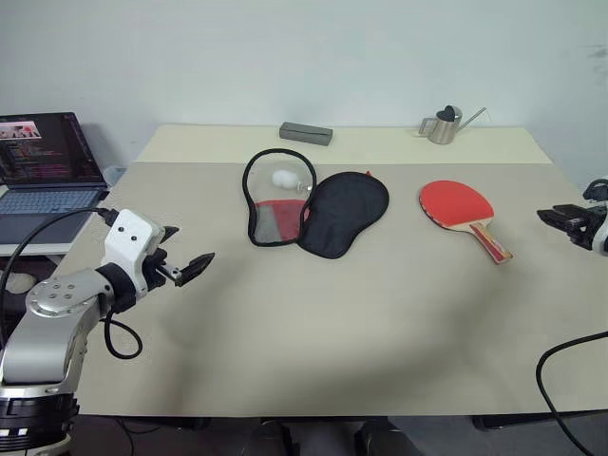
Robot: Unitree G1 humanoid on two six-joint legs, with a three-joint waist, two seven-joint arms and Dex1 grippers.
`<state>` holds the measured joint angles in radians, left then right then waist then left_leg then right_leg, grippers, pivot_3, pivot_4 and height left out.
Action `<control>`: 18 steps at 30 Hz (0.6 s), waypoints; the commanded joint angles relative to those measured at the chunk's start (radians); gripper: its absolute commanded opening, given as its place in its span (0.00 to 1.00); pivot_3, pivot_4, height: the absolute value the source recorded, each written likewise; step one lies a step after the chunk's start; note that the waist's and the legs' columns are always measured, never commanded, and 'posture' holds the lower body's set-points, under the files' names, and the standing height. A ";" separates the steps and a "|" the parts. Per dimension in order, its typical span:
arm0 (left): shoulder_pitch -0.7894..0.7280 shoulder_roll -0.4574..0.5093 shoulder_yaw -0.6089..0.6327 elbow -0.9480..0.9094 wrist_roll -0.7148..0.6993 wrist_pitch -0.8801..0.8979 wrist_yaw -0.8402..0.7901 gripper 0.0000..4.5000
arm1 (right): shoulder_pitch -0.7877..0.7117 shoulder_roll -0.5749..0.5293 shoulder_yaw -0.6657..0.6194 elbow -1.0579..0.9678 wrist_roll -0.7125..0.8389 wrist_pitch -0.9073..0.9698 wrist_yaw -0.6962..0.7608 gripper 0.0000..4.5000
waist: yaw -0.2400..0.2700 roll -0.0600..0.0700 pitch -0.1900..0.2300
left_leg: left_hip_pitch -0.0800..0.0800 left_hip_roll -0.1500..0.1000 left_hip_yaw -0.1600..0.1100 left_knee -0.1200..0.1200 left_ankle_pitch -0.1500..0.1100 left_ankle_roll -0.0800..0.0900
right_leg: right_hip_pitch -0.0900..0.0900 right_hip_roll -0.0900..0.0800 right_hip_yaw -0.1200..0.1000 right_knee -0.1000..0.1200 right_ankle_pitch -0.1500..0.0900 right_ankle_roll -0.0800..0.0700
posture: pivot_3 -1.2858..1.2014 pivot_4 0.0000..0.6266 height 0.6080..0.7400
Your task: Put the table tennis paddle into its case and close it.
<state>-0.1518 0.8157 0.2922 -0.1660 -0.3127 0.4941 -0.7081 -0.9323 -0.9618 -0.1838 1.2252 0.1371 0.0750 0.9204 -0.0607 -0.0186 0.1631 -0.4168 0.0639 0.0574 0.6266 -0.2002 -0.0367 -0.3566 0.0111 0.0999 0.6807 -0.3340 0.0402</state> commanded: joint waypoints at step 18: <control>0.039 0.035 0.153 0.189 0.004 -0.144 -0.021 1.00 | 0.037 0.052 -0.043 -0.142 0.039 0.025 0.048 0.42 | 0.000 0.000 0.000 | 0.000 0.001 0.000 -0.001 0.000 0.000 | 0.000 -0.001 0.000 0.000 0.000 0.000 | 0.52 0.24 1.00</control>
<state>-0.1125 0.8307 0.4014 0.0239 -0.3055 0.3780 -0.7307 -0.8909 -0.9050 -0.1967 1.0957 0.1500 0.1030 0.9808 -0.0609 -0.0184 0.1632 -0.4167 0.0653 0.0571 0.6259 -0.2002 -0.0367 -0.3567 0.0084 0.0996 0.6808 -0.3342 0.0400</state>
